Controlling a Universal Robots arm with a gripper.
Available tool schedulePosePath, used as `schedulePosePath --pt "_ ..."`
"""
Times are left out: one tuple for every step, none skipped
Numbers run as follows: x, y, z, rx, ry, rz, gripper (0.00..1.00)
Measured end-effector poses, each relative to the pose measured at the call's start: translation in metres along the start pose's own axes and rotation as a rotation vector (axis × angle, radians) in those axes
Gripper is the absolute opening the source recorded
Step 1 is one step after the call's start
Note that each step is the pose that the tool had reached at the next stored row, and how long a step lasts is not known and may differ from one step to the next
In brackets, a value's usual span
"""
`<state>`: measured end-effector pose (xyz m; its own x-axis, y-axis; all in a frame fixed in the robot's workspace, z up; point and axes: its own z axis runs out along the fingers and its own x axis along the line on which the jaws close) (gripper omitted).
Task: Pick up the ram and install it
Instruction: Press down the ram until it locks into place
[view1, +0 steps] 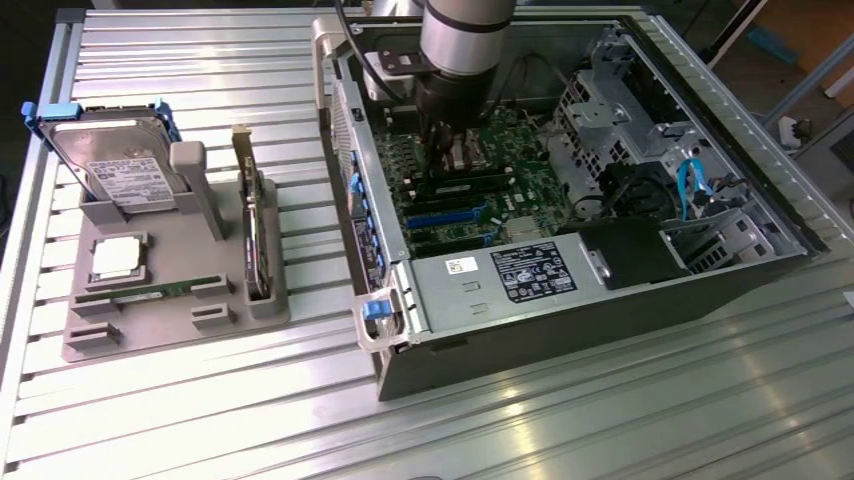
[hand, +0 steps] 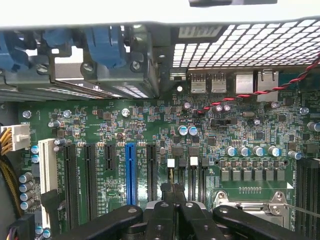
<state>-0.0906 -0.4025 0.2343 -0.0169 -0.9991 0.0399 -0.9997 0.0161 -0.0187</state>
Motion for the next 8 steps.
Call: schedulePosePath --pt "0.0 0.0 0.0003 0.0 0.0 0.0 0.11" --pt "0.0 0.0 0.0005 0.0 -0.0001 0.0 0.11" --pt "0.0 0.0 0.0007 0.0 -0.0001 0.0 0.11" --pt "0.0 0.0 0.0008 0.0 0.0 0.0 0.11" --pt "0.0 0.0 0.001 0.0001 0.0001 0.0 0.11" --pt "0.0 0.0 0.0011 0.0001 0.0001 0.0 0.11" --pt "0.0 0.0 0.0013 0.0001 0.0001 0.0 0.11" --pt "0.0 0.0 0.0017 0.0001 0.0 0.0 0.11"
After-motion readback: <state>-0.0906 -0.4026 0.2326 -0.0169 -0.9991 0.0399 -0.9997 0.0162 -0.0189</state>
